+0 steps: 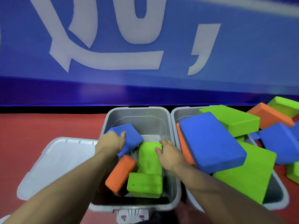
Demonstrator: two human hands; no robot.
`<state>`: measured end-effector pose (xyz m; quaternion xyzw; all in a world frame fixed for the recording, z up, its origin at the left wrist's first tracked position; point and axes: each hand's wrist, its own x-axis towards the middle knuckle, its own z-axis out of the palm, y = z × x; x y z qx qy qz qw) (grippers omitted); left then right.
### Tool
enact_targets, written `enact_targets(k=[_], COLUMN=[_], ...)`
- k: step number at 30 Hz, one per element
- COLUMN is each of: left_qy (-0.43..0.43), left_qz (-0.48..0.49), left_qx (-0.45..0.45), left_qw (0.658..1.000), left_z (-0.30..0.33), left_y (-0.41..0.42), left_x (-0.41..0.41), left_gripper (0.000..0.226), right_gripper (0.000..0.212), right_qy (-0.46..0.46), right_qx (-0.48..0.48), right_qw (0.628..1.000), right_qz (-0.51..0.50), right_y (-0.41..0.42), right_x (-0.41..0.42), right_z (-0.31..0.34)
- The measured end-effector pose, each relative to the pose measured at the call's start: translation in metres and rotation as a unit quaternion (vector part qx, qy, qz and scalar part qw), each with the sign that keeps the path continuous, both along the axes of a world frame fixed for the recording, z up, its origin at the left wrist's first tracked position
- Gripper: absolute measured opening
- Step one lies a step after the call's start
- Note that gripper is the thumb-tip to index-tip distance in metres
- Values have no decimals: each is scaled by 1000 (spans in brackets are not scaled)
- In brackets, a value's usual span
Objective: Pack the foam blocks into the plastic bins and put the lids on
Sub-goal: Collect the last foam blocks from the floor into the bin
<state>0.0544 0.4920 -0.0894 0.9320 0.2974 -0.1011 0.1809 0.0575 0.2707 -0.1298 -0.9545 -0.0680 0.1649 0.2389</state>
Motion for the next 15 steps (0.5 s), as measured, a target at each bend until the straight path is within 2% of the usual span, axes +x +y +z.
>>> enact_targets(k=[5,9,15], left_qy=[-106,-178,-214], left_qz=[-97,-214,-341], left_qx=[-96,-105,-131], left_qw=[985,955,906], left_z=[55,100,155], left_y=[-60,-142,-288], left_x=[-23,-46,-78], left_gripper=[56,58,60], right_gripper=[52,59,65], right_qy=[-78,-136,-174], right_qx=[-17,-73,-121], right_qw=[995,986,977], right_qz=[53,66,-12], right_y=[-43,-105,-244], right_x=[-28,-59,-121], right_z=[75,128,191])
